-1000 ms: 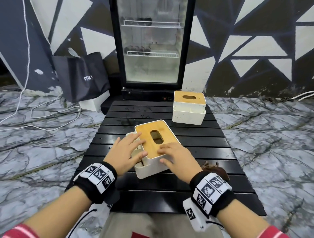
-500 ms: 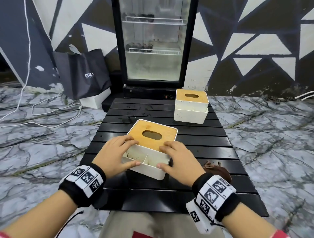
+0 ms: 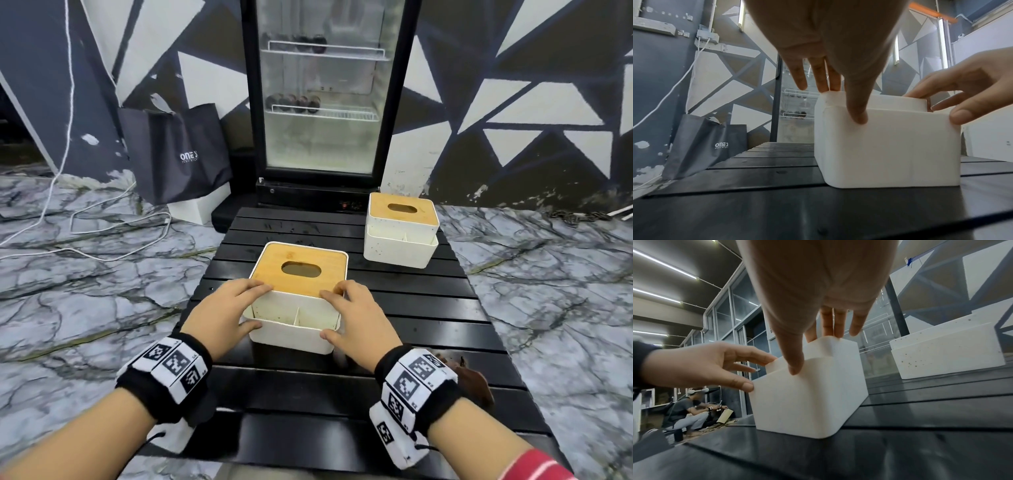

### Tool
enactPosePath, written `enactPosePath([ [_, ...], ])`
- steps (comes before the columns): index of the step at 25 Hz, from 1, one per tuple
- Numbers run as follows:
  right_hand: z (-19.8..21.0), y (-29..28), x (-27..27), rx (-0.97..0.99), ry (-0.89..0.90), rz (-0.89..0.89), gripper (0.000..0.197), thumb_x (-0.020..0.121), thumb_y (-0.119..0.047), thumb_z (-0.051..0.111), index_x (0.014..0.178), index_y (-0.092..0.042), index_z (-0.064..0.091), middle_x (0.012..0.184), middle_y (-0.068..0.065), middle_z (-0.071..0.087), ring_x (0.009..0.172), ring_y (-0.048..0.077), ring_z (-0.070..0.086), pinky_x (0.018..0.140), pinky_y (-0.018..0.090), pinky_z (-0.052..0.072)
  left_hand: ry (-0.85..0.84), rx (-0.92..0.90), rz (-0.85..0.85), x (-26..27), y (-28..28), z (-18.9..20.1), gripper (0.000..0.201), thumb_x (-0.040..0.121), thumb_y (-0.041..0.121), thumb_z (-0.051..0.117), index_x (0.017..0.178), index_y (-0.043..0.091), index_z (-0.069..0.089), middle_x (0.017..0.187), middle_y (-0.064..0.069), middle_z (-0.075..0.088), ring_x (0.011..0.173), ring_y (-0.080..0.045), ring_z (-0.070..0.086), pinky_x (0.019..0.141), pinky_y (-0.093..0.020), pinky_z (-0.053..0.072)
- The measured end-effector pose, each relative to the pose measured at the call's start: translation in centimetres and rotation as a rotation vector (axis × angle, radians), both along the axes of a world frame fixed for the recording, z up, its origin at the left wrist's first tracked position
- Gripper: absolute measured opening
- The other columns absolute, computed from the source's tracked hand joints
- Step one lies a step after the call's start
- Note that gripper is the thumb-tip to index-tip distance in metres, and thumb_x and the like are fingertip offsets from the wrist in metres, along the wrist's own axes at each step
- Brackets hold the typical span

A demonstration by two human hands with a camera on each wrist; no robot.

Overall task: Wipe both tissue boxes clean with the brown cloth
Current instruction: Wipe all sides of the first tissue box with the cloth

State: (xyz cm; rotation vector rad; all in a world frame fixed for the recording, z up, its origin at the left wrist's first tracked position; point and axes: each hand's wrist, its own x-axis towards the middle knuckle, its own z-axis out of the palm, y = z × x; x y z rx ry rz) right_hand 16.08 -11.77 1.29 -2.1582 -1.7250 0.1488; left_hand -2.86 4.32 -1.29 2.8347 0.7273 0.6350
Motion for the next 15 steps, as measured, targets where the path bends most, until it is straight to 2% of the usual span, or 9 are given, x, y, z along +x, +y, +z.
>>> enactPosePath([
  [3,0.2,2.9,1.3,0.018,0.022,-0.003,0.052,0.079,-0.033,0.066,0.124,-0.019,0.043,0.122,-0.003,0.043,0.117,0.014,0.037,0.097,0.027,0.038,0.057,-0.103,0.069,1.5,2.1,0.4,0.064,0.076,0.019,0.076,0.134,0.022,0.049,0.134,0.002,0.05,0.125,-0.019,0.043,0.104,-0.031,0.038],
  [5,0.4,5.4,2.2,0.01,0.024,-0.001,0.049,0.078,-0.031,0.067,0.118,-0.018,0.044,0.119,-0.003,0.044,0.114,0.014,0.038,0.092,0.025,0.037,0.065,-0.135,0.103,2.6,4.1,0.8,0.064,0.077,0.019,0.074,0.135,0.023,0.047,0.135,0.004,0.048,0.126,-0.016,0.04,0.104,-0.026,0.033],
  [12,1.3,14.4,5.6,0.026,0.047,-0.008,0.052,0.076,-0.028,0.07,0.12,-0.016,0.045,0.119,-0.002,0.045,0.112,0.014,0.042,0.092,0.025,0.037,0.103,-0.179,0.181,6.1,12.4,2.5,0.064,0.079,0.016,0.072,0.137,0.025,0.046,0.141,0.007,0.044,0.128,-0.014,0.04,0.105,-0.025,0.033],
  [15,1.3,17.8,7.4,0.039,0.055,-0.021,0.052,0.076,-0.027,0.071,0.12,-0.016,0.045,0.119,-0.002,0.046,0.112,0.015,0.043,0.093,0.026,0.038,0.091,-0.174,0.192,7.7,15.5,2.9,0.063,0.08,0.013,0.071,0.137,0.024,0.046,0.142,0.008,0.043,0.121,-0.016,0.046,0.102,-0.023,0.033],
])
